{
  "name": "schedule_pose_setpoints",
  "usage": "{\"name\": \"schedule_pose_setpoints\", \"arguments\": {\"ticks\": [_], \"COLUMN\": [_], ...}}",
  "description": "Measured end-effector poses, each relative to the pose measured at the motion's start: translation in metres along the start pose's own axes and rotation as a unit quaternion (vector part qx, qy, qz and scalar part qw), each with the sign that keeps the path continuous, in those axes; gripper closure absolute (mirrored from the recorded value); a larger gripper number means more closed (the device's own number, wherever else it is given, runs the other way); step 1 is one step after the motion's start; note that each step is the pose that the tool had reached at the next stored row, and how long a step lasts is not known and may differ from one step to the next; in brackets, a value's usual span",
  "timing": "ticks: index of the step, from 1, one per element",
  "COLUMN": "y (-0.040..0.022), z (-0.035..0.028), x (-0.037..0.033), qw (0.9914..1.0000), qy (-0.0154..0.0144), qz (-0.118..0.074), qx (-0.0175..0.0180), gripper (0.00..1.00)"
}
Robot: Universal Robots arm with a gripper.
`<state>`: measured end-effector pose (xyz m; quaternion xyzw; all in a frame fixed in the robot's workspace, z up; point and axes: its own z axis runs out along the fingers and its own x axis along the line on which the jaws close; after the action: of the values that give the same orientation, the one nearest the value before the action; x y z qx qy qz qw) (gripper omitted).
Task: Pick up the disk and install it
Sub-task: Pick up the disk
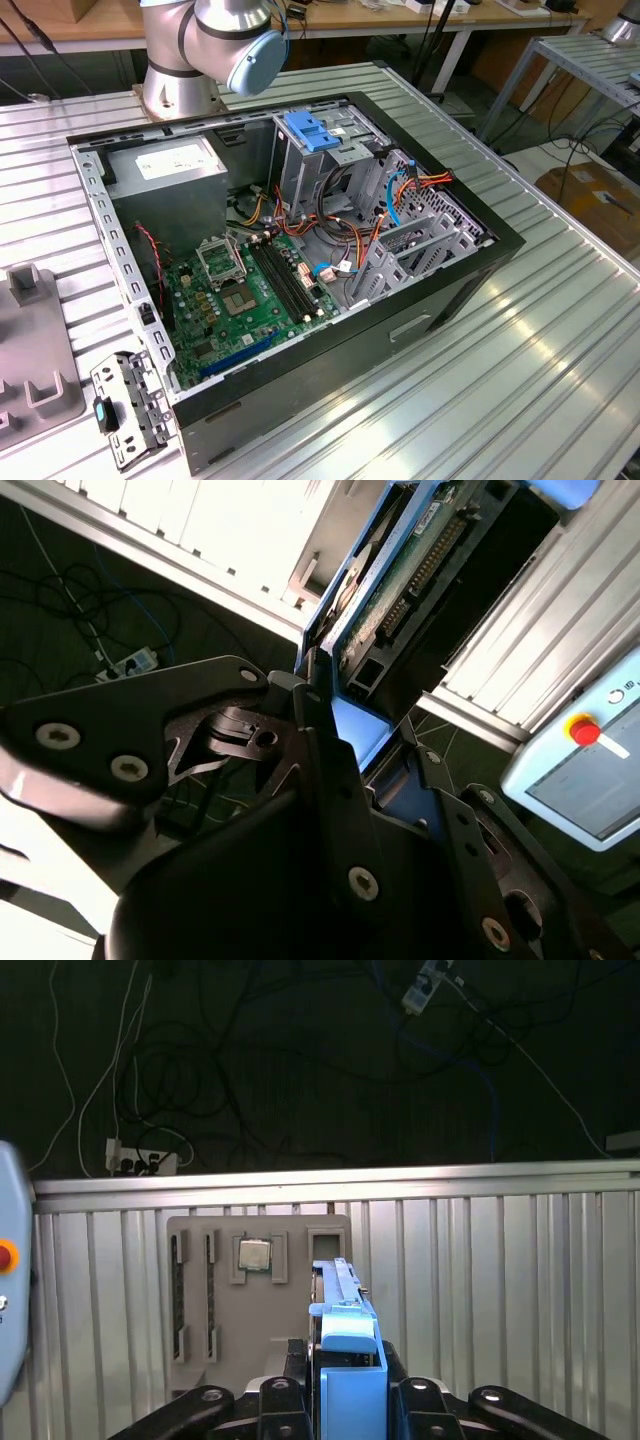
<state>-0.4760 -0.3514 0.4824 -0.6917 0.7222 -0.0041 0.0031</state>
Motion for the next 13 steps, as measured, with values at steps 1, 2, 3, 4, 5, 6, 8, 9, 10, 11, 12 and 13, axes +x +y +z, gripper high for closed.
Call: {"name": "schedule_pose_setpoints", "arguments": {"ticks": [1,2,3,4,5,6,8,9,10,11,12,13], "y": [0.0,0.0,0.0,-0.0001,0.0,-0.0001,-0.0001,-0.0001,-0.0001,-0.0001,-0.0001,-0.0001], "z": [-0.0007,-0.0021,-0.0029,-0.0037,-0.0052,-0.0063,-0.0086,-0.0098,-0.0108,-0.0121,-0.0132,-0.0145], "x": [0.0,0.0,0.0,0.0,0.0,0.0,0.0,0.0,0.0,0.0,0.0,0.0], "qw": [1.0,1.0,1.0,1.0,1.0,1.0,1.0,1.0,1.0,1.0,1.0,1.0], "qy": [0.0,0.0,0.0,0.0,0.0,0.0,0.0,0.0,0.0,0.0,0.0,0.0], "qz": [0.0,0.0,0.0,0.0,0.0,0.0,0.0,0.0,0.0,0.0,0.0,0.0], "qx": [0.0,0.0,0.0,-0.0001,0.0,0.0,0.0,-0.0001,0.0,-0.0001,0.0,-0.0001], "gripper": [0.64,0.64,0.64,0.64,0.64,0.64,0.64,0.64,0.64,0.64,0.64,0.64]}}
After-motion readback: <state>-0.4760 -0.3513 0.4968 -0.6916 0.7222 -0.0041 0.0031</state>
